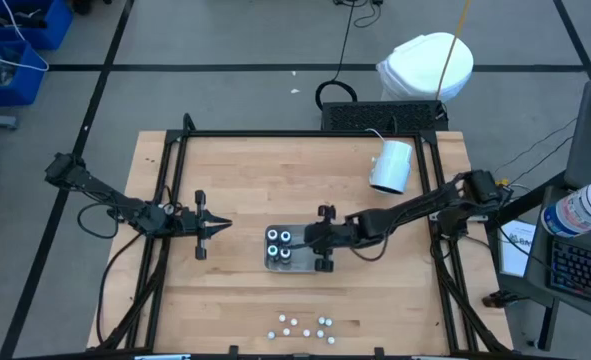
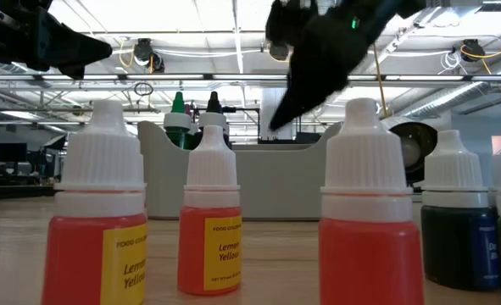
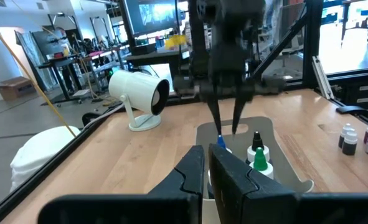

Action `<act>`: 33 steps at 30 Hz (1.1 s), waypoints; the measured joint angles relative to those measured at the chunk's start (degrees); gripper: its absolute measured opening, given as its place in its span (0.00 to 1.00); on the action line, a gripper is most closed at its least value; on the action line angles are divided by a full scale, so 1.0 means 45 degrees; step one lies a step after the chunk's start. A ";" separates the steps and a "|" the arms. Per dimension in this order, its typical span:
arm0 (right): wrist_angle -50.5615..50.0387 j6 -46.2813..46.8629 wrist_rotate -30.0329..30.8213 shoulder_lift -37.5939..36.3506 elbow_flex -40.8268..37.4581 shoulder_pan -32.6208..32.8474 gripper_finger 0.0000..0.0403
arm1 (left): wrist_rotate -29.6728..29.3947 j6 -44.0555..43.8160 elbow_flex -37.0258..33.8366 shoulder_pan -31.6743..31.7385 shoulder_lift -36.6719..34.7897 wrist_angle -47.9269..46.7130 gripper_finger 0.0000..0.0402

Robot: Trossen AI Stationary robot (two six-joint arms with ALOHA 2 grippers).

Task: Pick & Place food coloring
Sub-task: Put the small red food coloring bottle into the gray bin

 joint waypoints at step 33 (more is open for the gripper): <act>0.0323 0.1043 0.1117 -0.1073 0.0019 0.7196 0.25 | -0.0002 -0.0295 -0.0005 0.0000 0.0005 0.0008 0.08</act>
